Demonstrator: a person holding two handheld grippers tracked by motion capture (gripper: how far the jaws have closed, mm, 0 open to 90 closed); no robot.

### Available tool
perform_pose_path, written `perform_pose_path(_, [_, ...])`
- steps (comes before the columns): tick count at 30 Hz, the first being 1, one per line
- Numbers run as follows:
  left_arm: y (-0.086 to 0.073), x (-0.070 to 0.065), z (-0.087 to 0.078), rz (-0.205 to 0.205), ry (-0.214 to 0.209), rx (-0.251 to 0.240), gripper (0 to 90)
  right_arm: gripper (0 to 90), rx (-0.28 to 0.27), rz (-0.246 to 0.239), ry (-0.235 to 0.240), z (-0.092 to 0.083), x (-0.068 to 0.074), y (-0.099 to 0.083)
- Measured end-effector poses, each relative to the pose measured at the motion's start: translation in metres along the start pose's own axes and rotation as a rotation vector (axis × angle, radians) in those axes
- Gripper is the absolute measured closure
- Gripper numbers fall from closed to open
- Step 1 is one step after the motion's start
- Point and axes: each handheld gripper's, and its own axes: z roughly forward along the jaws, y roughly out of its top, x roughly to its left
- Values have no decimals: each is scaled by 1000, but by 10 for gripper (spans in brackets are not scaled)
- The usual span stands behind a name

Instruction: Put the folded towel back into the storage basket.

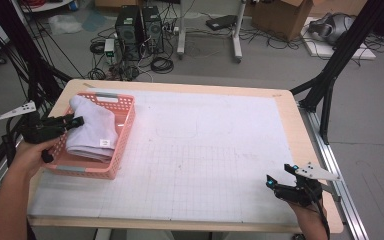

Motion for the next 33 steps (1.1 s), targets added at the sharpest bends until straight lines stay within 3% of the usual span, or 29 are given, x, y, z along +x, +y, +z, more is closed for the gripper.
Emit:
perform_pose_path(1, [1,1,-1,-34,27,6,489,204,0,0,0,0,0,0])
perform_pose_path(3, [4,3,-9,-68,110,-6,377,204,0,-2,1,0,0,0])
perform_pose_path(4, [4,3,-9,-68,110,-6,357,204,-3,-3,1,0,0,0])
perform_pose_path(7, [10,2,-21,-92,179,-74,347,204,-2,-2,4,-1,1,1])
perform_pose_path(11, [15,-4,-25,-73,218,-83,329,205,-4,-1,6,-1,1,1])
perform_pose_path(13, [14,-9,-21,-44,244,-36,328,204,-3,-4,6,-1,1,1])
perform_pose_path(14, [12,-12,-14,-33,257,22,327,204,-3,-4,6,-1,1,1])
perform_pose_path(15, [12,-12,-14,-33,257,22,327,204,-4,-5,7,-1,1,1])
perform_pose_path(16, [10,-14,-9,-30,270,56,327,204,-4,-5,7,-1,1,1])
perform_pose_path(20, [2,-17,16,-43,346,242,340,204,-4,-8,10,0,2,1])
perform_pose_path(23, [2,-17,23,-26,384,278,345,204,-2,-6,11,-1,2,1])
perform_pose_path(25, [-1,-14,36,-30,429,354,354,204,-2,-3,10,0,2,1])
perform_pose_path(30, [-8,-12,55,-51,449,435,357,204,3,-4,13,1,3,1])
perform_pose_path(33, [-17,-9,67,-32,443,508,359,204,3,-7,12,1,3,1])
